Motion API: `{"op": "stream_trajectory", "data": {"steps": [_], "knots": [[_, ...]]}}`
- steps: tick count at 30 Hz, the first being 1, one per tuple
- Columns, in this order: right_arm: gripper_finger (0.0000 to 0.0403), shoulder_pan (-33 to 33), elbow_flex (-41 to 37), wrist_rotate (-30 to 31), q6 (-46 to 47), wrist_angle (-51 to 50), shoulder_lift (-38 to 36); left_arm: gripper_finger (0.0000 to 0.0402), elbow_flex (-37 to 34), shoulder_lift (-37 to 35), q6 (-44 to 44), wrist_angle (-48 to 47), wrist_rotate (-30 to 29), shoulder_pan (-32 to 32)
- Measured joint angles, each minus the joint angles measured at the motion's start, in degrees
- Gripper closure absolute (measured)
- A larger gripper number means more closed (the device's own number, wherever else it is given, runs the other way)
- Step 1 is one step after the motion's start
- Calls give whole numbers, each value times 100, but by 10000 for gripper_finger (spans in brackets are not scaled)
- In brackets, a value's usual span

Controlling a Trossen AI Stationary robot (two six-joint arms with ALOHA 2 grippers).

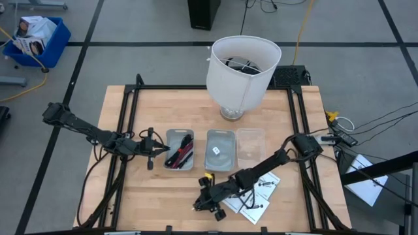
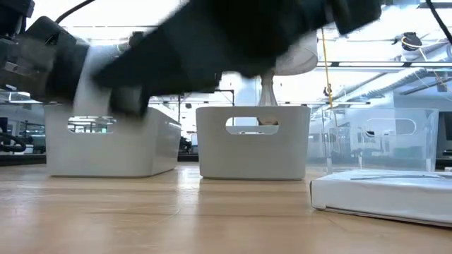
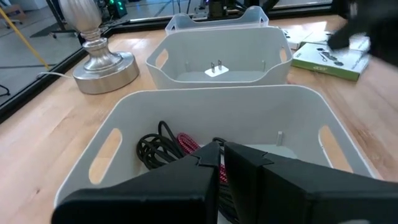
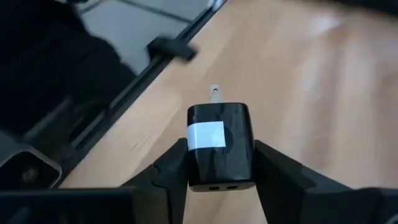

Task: Pick and place items into bin
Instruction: Put the black charger adapter into the right gray bin

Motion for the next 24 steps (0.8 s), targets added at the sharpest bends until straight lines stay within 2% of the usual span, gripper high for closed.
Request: {"op": "stream_trajectory", "data": {"steps": [3, 8, 11, 15, 18, 24], "knots": [[265, -17, 0, 420, -200, -459, -515, 371, 0, -2, -22, -4, 0, 0], [265, -49, 5, 2002, -376, -2088, -1755, 371, 0, 0, -43, -8, 2, 0], [265, -202, 9, 2554, -118, -3121, -2377, 371, 0, 0, -43, -4, 4, 0], [265, -577, 9, 2581, 370, -4285, -2798, 371, 0, 0, -40, -4, 4, 0], [265, -921, 7, 2578, 618, -4839, -2805, 371, 0, 0, -24, -2, 2, 0], [265, -1553, -134, 2008, 1276, -4526, -2406, 371, 0, -1, -20, 1, 2, 0]]}}
